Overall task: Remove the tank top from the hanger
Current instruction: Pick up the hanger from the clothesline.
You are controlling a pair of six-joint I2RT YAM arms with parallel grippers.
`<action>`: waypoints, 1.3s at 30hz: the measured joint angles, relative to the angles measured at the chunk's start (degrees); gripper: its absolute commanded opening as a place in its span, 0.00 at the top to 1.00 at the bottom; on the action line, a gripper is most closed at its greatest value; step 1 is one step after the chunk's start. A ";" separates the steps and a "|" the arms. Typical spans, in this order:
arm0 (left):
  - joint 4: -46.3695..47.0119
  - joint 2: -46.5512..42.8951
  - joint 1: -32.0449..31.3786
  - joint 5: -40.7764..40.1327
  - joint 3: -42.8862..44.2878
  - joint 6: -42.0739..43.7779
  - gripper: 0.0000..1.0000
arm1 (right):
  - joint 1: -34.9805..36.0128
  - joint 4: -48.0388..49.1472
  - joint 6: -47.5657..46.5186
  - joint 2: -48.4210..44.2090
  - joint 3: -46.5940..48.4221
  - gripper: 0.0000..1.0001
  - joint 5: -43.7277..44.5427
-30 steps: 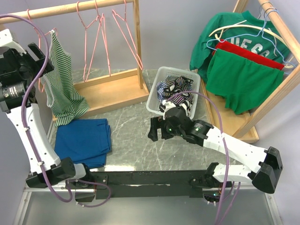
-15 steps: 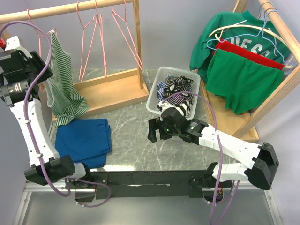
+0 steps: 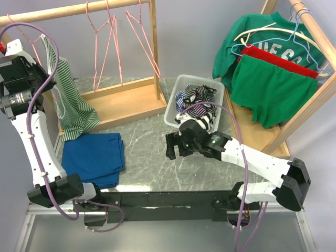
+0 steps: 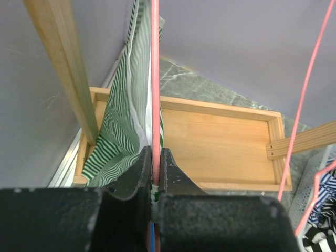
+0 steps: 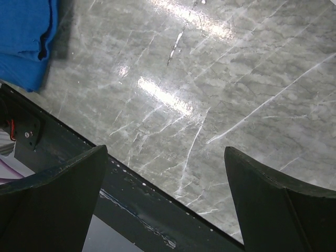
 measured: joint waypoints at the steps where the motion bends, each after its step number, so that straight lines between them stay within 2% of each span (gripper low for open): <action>1: 0.07 0.00 0.00 0.48 0.00 -0.02 0.99 | 0.00 -0.07 0.07 -0.09 0.00 0.00 0.07; 16: 1.36 -0.04 0.09 13.27 1.25 -2.14 0.99 | 0.00 0.26 1.64 -3.91 -2.25 0.00 0.59; 26: 3.23 -0.52 0.09 17.49 5.42 -3.89 0.99 | 0.00 0.48 2.05 -4.04 -2.34 0.00 0.61; 34: 5.90 -5.18 0.09 18.29 3.91 -6.45 0.99 | 0.00 0.50 2.05 -3.61 -2.36 0.00 0.57; 39: 8.24 -8.48 0.09 21.59 1.33 -8.33 0.99 | 0.00 0.52 2.03 -2.75 -2.36 0.00 0.52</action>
